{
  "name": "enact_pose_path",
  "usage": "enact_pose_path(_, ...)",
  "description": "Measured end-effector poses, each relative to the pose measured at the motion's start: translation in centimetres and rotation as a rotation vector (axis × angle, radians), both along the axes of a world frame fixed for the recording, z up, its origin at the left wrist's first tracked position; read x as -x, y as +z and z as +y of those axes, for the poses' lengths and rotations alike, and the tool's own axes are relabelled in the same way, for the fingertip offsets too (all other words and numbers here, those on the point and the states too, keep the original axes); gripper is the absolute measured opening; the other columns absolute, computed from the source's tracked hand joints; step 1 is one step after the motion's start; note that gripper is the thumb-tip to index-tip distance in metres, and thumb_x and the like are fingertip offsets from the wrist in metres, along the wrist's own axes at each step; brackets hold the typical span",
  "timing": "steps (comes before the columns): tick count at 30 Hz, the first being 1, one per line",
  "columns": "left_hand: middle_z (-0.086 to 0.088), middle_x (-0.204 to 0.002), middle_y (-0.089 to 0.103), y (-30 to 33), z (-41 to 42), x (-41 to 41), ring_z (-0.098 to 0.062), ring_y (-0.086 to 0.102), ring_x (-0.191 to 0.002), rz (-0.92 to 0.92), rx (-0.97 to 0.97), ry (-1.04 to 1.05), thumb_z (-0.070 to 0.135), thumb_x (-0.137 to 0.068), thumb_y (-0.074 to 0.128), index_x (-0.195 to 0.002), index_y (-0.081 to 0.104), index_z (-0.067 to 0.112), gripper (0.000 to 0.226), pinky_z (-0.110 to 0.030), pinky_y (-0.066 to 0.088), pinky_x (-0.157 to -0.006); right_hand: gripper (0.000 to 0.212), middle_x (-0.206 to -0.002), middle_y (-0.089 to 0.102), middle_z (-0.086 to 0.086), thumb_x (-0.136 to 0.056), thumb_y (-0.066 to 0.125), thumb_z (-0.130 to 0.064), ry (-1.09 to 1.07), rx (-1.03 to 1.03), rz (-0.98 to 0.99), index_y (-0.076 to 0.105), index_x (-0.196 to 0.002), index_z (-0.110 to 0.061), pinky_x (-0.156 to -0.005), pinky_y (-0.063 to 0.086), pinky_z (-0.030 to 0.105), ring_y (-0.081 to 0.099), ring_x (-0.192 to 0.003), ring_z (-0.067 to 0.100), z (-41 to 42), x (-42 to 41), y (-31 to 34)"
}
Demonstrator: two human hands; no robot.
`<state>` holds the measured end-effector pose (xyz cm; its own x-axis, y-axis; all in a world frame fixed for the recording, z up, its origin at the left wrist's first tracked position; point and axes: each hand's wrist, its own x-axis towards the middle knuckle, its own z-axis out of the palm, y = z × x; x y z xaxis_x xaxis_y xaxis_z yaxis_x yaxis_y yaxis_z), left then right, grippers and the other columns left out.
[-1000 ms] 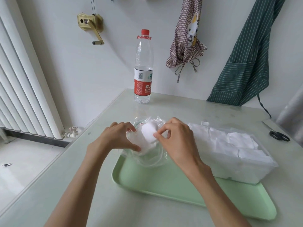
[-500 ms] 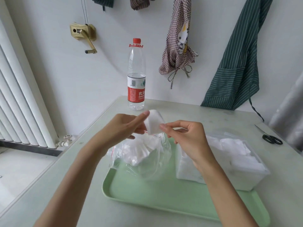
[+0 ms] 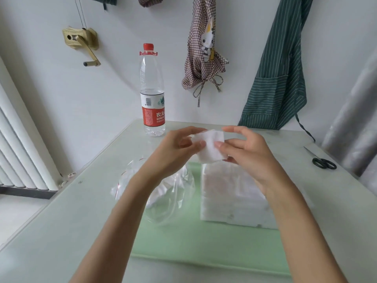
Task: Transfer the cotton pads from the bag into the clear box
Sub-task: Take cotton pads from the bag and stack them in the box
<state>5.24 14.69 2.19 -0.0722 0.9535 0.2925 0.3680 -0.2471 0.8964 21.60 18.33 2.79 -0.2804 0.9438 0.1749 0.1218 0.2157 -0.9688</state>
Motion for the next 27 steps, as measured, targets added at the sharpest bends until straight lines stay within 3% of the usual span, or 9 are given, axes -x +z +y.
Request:
enact_pose_path(2, -0.005, -0.082, 0.069, 0.2, 1.3, -1.9, 0.003, 0.057, -0.061, -0.028, 0.019, 0.019, 0.018, -0.089, 0.064, -0.114, 0.062, 0.017, 0.026, -0.007, 0.040, -0.055, 0.027, -0.067, 0.070, -0.007, -0.081, 0.072, -0.014, -0.091, -0.090, -0.031, 0.056, -0.102, -0.019, -0.070, 0.052, 0.018, 0.061, -0.059, 0.002, 0.5, -1.9, 0.4)
enact_pose_path(5, 0.000, -0.084, 0.070, -0.2, 3.1, -4.7, 0.000, 0.061, -0.063, -0.161, 0.011, 0.137, 0.025, -0.079, 0.075, -0.096, 0.057, 0.019, 0.025, -0.007, 0.041, -0.051, 0.027, -0.065, 0.070, -0.007, -0.079, 0.073, -0.014, -0.223, -0.203, -0.078, 0.046, -0.080, -0.019, -0.056, 0.047, 0.013, 0.063, -0.055, 0.002, 1.3, -4.1, 0.4)
enact_pose_path(8, -0.004, -0.085, 0.074, -0.9, 4.4, -6.7, -0.013, 0.069, -0.073, -0.167, -0.017, 0.177, 0.025, -0.077, 0.077, -0.078, 0.052, 0.021, 0.025, -0.014, 0.044, -0.058, 0.024, -0.063, 0.066, -0.001, -0.079, 0.074, -0.012, -0.244, -0.214, -0.109, 0.051, -0.073, -0.011, -0.066, 0.053, 0.023, 0.064, -0.056, 0.007, 2.4, -6.0, 0.1)
enact_pose_path(12, 0.000, -0.075, 0.074, -1.5, 4.8, -7.2, -0.014, 0.071, -0.074, -0.031, 0.019, 0.113, 0.021, -0.079, 0.075, -0.074, 0.066, 0.019, 0.010, -0.034, 0.052, -0.073, 0.010, -0.077, 0.068, 0.003, -0.078, 0.073, -0.004, -0.135, -0.066, -0.150, 0.070, -0.083, -0.011, -0.063, 0.056, 0.016, 0.061, -0.064, 0.011, 3.4, -7.7, -0.2)
enact_pose_path(16, 0.003, -0.077, 0.072, -2.5, 5.4, -7.3, -0.013, 0.069, -0.078, 0.204, 0.078, 0.118, 0.022, -0.080, 0.073, -0.078, 0.071, 0.027, 0.006, -0.030, 0.052, -0.070, 0.016, -0.076, 0.067, 0.003, -0.078, 0.072, -0.001, -0.077, 0.050, -0.310, 0.074, -0.084, -0.015, -0.066, 0.054, 0.013, 0.060, -0.063, 0.008, 4.0, -7.7, -1.3)
enact_pose_path(19, 0.004, -0.088, 0.071, -2.8, 5.6, -7.3, -0.011, 0.066, -0.089, 0.366, 0.133, 0.093, 0.028, -0.082, 0.069, -0.090, 0.074, 0.028, 0.008, -0.033, 0.052, -0.085, 0.015, -0.083, 0.072, 0.006, -0.075, 0.075, -0.003, -0.050, 0.103, -0.386, 0.076, -0.085, -0.015, -0.079, 0.056, 0.021, 0.064, -0.068, 0.009, 4.5, -7.6, -2.0)
enact_pose_path(21, 0.006, -0.094, 0.069, -2.7, 5.4, -7.1, -0.012, 0.063, -0.094, 0.426, 0.179, 0.050, 0.033, -0.081, 0.070, -0.096, 0.073, 0.029, 0.016, -0.032, 0.050, -0.090, 0.017, -0.085, 0.072, 0.008, -0.074, 0.077, -0.004, -0.027, 0.126, -0.412, 0.076, -0.087, -0.014, -0.079, 0.056, 0.022, 0.066, -0.070, 0.012, 4.6, -7.6, -2.2)
enact_pose_path(24, 0.015, -0.093, 0.063, -2.4, 5.1, -6.7, -0.011, 0.058, -0.093, 0.539, 0.200, 0.004, 0.039, -0.076, 0.074, -0.099, 0.071, 0.034, 0.024, -0.025, 0.043, -0.082, 0.020, -0.074, 0.070, 0.003, -0.070, 0.081, -0.010, -0.025, 0.091, -0.503, 0.077, -0.087, -0.019, -0.080, 0.056, 0.026, 0.066, -0.067, 0.013, 4.7, -7.4, -2.5)
enact_pose_path(27, 0.023, -0.086, 0.053, -2.4, 5.1, -6.5, -0.011, 0.047, -0.094, 0.615, 0.202, 0.016, 0.046, -0.072, 0.075, -0.097, 0.069, 0.041, 0.026, -0.025, 0.038, -0.078, 0.023, -0.076, 0.060, -0.004, -0.067, 0.082, -0.021, -0.071, 0.000, -0.623, 0.075, -0.086, -0.031, -0.065, 0.049, 0.023, 0.061, -0.071, 0.011, 4.6, -7.4, -2.4)
